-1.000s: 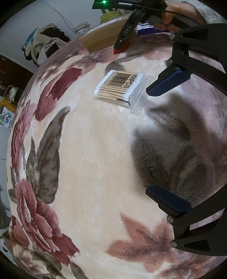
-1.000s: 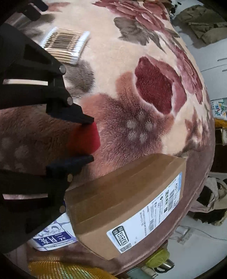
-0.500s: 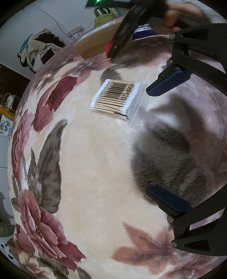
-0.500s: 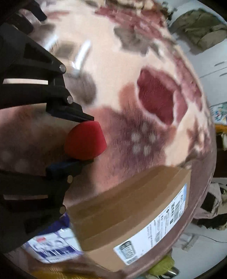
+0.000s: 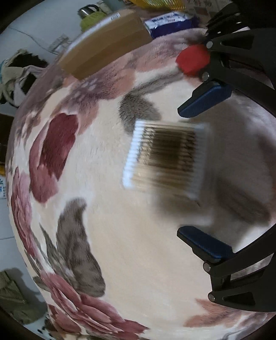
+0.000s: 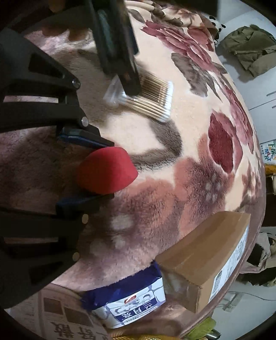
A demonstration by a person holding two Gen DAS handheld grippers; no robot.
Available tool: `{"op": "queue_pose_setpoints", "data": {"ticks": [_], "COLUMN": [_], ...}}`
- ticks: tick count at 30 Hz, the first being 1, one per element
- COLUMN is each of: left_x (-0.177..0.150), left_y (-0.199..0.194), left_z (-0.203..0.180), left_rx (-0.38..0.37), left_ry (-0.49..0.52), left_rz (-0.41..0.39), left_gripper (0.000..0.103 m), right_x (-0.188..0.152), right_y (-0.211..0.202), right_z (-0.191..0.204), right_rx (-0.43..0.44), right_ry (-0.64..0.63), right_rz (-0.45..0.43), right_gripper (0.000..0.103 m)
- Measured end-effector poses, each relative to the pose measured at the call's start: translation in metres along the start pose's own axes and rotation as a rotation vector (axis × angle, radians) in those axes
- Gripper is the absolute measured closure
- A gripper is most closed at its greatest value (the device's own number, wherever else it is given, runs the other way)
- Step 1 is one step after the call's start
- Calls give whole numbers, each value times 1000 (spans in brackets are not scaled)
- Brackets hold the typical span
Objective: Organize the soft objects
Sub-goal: 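Grasp the cotton swab box with the left tool, then lift the swab box and red sponge and carry both over the orange basket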
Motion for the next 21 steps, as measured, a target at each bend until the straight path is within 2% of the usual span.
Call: {"op": "queue_pose_setpoints", "data": {"ticks": [1,2,3,4,5,10,21], "left_x": [1,2,1,0,-2,-19,-87], "left_y": [4,7,10,10,8,-9,-56], "left_z": [-4,-6,-7,-8,-6,7,34], "left_rx": [4,14,30,27,13,-25,-49], "left_ry": [6,10,11,5,-10,-43,-97], "left_rz": [5,9,13,14,13,16,36], "left_gripper": [7,16,20,29,32,33,33], "right_x": [0,0,-1,-1,-4,-8,-41], "right_y": [1,1,1,1,-1,-9,-46], "right_z": [-1,-2,-2,-2,-1,2,30], "right_rx": [3,5,5,4,5,21,97], "right_ry": [4,6,5,0,-3,-4,-26], "right_rz": [1,2,3,6,8,5,16], "right_gripper": [62,62,62,62,62,63,64]}}
Point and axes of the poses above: each gripper's, at about its wrist camera, not at the fingertips, and y roughly the way its jaws point, z to its left, x to its top, the point moved 3 cm from there along y, roughly the way its jaws point, and after that the axes turned 6 degrees about x, right-handed, at the moved point
